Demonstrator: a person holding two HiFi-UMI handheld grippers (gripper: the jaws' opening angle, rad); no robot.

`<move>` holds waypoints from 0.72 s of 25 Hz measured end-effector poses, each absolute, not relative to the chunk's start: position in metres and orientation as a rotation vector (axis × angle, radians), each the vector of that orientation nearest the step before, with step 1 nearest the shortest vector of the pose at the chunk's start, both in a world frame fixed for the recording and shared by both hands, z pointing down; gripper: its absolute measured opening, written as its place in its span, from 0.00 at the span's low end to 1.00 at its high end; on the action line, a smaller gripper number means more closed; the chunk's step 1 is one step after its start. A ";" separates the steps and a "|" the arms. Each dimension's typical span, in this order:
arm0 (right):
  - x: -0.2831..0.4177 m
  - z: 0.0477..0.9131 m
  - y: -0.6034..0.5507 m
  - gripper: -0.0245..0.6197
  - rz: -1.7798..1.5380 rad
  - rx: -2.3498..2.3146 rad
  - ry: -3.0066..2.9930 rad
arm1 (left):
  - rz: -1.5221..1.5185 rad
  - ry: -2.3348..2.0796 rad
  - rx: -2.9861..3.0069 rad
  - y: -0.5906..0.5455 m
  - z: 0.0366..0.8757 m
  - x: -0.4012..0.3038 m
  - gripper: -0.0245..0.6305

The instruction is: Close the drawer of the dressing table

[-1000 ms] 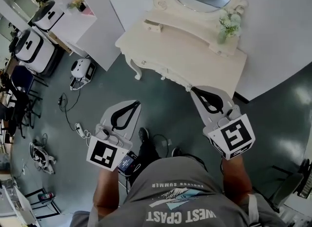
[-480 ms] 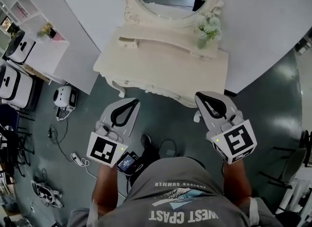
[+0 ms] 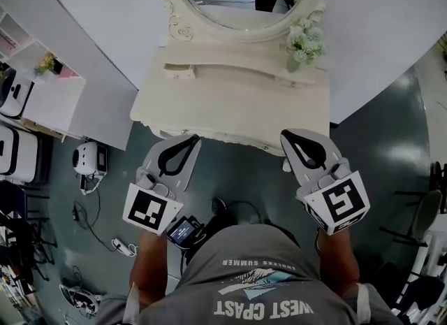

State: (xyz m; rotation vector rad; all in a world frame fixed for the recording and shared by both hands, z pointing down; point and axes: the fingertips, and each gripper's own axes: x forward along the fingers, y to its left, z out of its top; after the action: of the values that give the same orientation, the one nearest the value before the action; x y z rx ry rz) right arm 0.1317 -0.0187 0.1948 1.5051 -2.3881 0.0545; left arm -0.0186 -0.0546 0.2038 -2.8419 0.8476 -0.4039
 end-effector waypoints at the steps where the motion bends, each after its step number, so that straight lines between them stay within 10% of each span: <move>1: 0.126 0.194 -0.024 0.04 0.055 1.514 -2.380 | -0.401 0.833 -2.848 -0.061 0.204 -0.024 0.04; 18: 0.032 0.171 -0.105 0.04 -0.026 1.509 -2.324 | -0.252 0.893 -2.855 -0.145 0.190 -0.135 0.04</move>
State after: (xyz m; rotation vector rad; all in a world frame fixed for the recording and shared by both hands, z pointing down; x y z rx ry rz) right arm 0.0318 -0.1050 0.1706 1.5092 -2.3240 -0.0259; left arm -0.1350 -0.1446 0.1899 -2.8553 0.8934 -0.2521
